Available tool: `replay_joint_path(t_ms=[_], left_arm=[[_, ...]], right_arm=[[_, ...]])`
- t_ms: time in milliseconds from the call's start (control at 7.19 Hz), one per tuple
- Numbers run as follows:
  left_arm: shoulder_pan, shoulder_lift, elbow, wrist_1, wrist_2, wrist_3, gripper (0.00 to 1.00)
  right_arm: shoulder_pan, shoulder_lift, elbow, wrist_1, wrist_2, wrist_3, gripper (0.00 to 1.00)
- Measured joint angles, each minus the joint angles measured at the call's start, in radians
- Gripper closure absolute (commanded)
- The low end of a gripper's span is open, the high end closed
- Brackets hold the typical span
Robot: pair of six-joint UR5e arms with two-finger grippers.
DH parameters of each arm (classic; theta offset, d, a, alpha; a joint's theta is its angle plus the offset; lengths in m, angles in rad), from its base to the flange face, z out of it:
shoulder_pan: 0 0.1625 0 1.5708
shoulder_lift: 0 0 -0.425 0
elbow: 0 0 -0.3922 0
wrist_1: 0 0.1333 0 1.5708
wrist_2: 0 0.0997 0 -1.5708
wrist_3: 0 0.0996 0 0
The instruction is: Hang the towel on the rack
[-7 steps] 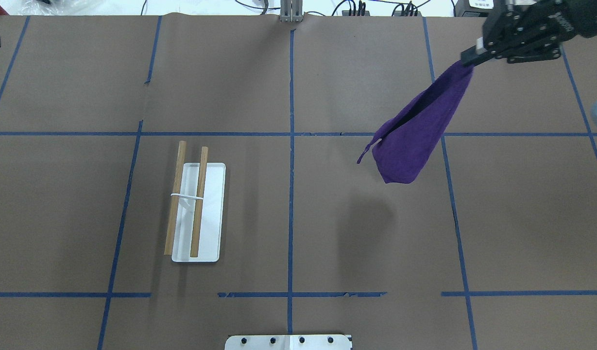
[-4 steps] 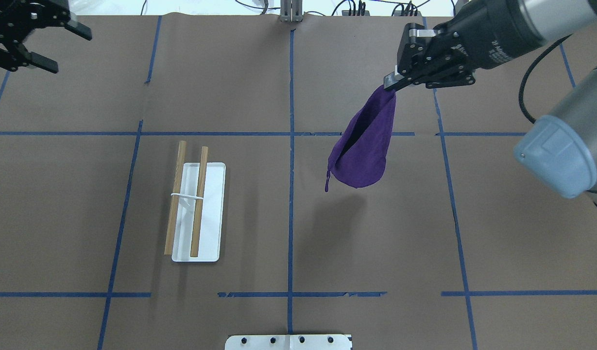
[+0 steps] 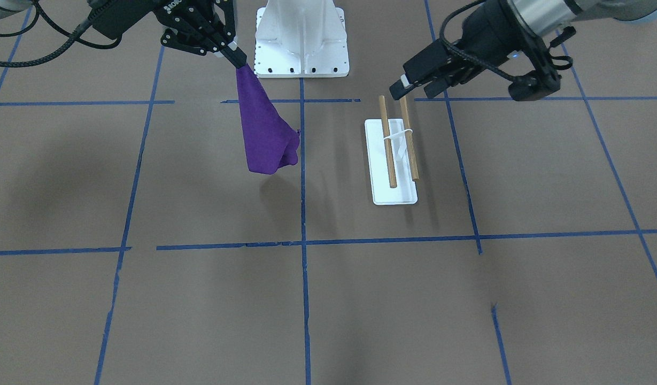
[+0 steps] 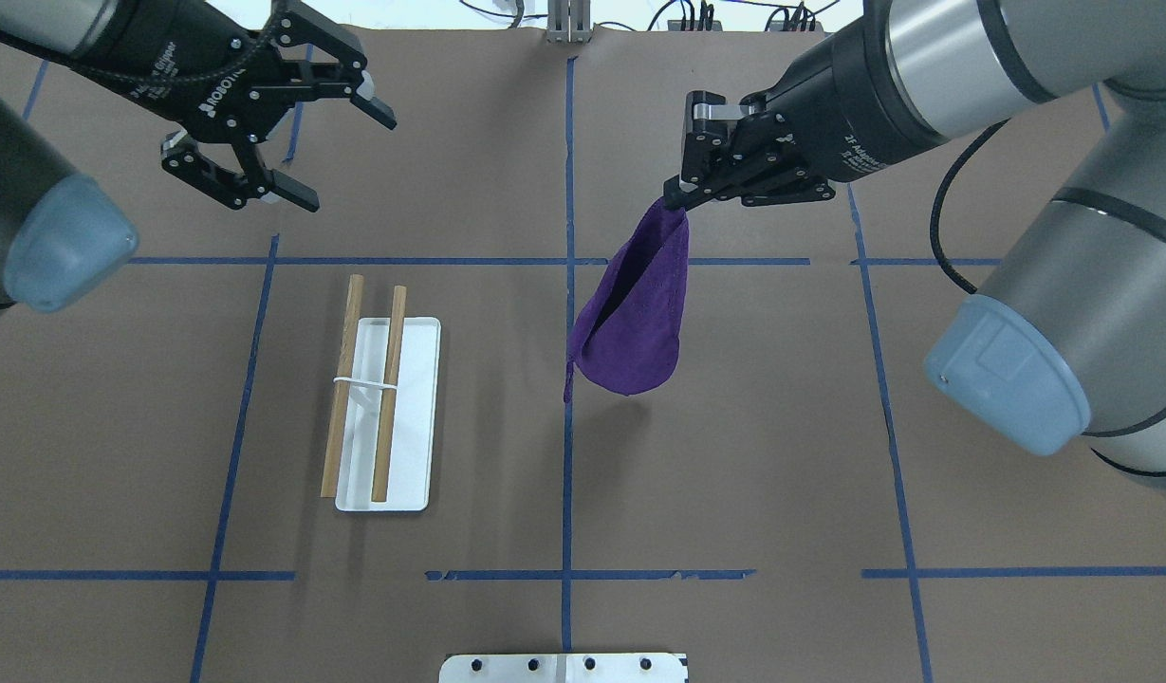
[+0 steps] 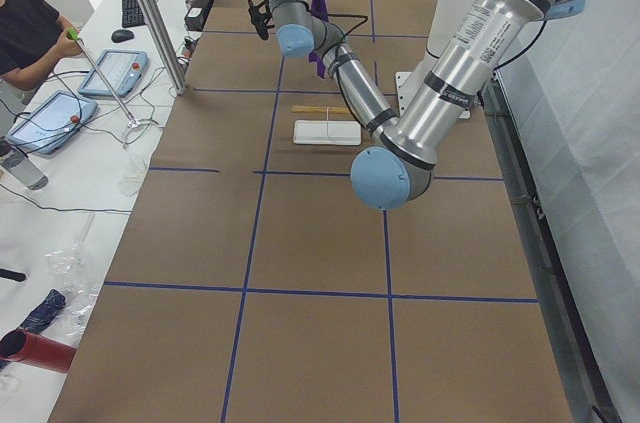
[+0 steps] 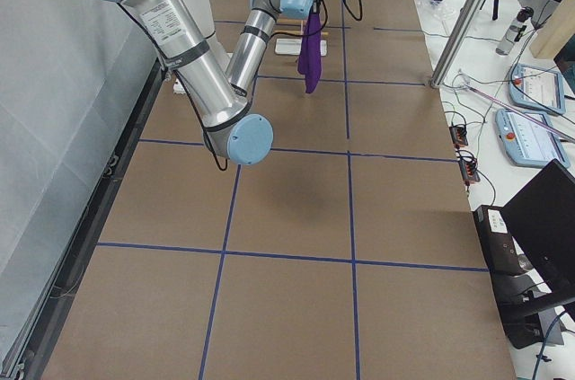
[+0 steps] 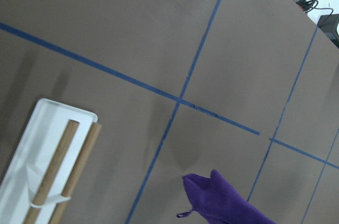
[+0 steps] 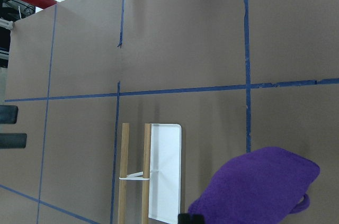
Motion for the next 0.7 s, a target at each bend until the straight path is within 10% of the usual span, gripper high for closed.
replay_joint_path(t_ms=[696], left_arm=[[0.15, -0.228, 0.156, 0.005, 0.045, -0.333, 0.11]], right_arm=[[-0.03, 0.006, 0.017, 0.0, -0.028, 0.002, 1.0]])
